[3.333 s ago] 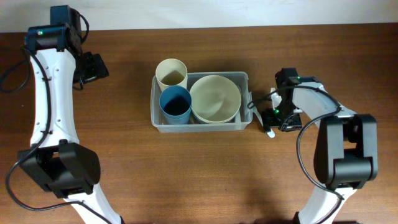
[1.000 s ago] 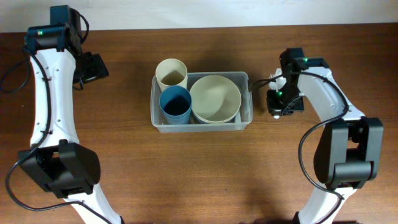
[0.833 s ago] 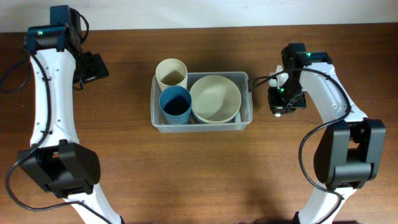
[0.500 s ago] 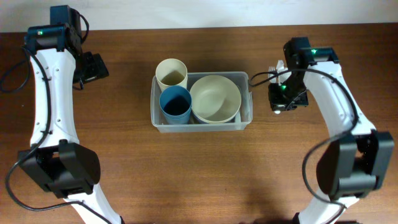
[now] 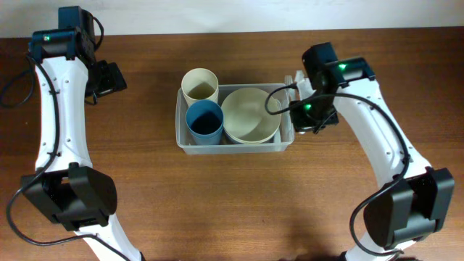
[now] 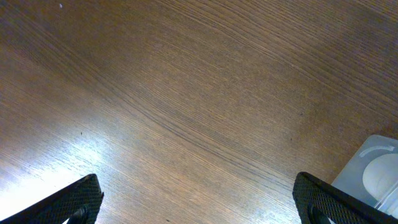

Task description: Pack container

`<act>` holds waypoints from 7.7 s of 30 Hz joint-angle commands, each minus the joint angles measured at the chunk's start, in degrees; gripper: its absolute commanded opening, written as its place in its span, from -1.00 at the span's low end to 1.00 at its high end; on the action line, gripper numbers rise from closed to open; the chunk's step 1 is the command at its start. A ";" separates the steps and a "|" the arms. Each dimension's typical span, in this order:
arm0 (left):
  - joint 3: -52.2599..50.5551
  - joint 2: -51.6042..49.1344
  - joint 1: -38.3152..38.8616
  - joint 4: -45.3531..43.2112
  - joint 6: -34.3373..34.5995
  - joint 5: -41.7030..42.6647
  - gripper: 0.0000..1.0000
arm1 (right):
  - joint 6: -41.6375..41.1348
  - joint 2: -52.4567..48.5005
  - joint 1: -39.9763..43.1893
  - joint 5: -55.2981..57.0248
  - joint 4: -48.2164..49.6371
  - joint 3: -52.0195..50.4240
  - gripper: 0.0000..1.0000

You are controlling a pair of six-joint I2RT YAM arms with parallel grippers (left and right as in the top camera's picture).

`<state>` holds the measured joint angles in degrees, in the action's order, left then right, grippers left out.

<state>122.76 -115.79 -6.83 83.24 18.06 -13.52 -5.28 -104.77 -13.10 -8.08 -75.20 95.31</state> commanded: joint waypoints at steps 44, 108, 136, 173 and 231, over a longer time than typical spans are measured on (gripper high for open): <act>-0.11 -0.50 -0.20 -0.09 0.79 0.22 0.99 | -5.22 1.31 -2.58 -2.23 3.91 -0.83 -0.05; -0.11 -0.50 -0.20 -0.11 0.79 0.22 1.00 | 12.76 74.29 15.26 -0.46 49.33 -46.99 0.98; -0.11 -0.50 -0.20 -0.11 0.79 0.22 1.00 | 12.76 103.80 13.46 -0.28 70.25 -92.50 0.98; -0.11 -0.50 -0.20 -0.11 0.79 0.22 1.00 | 12.79 104.56 13.49 -0.26 71.23 -94.88 0.97; -117.55 101.33 8.55 -99.06 0.79 18.71 1.00 | 12.79 104.56 13.49 -0.26 71.23 -94.88 0.98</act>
<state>7.84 -17.39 1.76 -15.79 18.50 4.16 7.51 -0.80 0.69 -8.88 -3.95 0.95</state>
